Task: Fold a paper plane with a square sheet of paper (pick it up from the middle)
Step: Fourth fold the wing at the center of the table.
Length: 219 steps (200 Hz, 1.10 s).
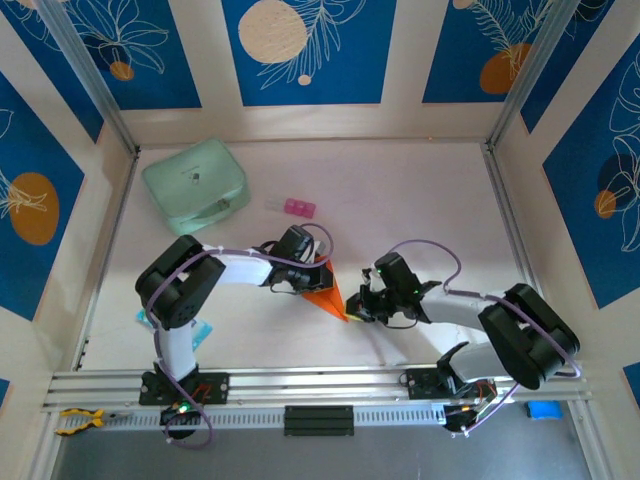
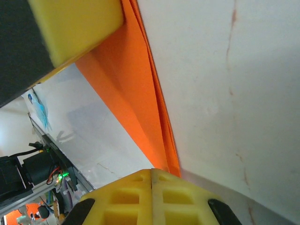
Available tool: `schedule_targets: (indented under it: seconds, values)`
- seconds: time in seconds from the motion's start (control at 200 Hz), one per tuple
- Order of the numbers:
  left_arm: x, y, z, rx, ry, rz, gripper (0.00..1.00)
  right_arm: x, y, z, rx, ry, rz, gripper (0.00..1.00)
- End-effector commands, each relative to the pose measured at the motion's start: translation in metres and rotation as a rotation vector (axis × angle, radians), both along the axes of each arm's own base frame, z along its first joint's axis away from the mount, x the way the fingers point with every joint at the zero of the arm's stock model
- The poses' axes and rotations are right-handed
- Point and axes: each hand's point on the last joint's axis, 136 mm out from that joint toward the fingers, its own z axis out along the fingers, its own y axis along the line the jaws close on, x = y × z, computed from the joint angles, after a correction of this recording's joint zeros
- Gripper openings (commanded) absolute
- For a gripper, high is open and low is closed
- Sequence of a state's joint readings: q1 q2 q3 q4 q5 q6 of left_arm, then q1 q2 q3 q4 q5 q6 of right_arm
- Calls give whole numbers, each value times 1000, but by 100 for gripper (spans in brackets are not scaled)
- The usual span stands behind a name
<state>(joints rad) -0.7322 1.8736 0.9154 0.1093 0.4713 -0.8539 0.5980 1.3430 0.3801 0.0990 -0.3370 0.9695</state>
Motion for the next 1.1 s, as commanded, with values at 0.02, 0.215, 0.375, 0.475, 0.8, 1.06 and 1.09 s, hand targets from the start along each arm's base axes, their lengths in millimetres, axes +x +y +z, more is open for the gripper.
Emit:
schedule_targets:
  seconds: [0.02,0.215,0.375,0.475,0.8,1.06,1.09]
  values:
    - [-9,26,-27,104,40,15,10,4,14,16,58,-18,51,0]
    - [-9,25,-25,100,40,13,10,12,23,8,45,-1,59,0]
    - [-7,26,-26,103,40,16,10,-3,17,-15,-6,68,76,0]
    - [-7,27,-26,103,42,18,10,-18,5,-28,-38,101,61,0]
    - [-4,33,-26,106,44,30,10,-42,-20,-38,-65,130,38,0]
    - [-3,31,-23,94,45,33,10,-39,-22,-21,-36,96,24,0]
    - [-3,32,-23,93,44,32,10,-34,-19,-13,-23,76,25,0]
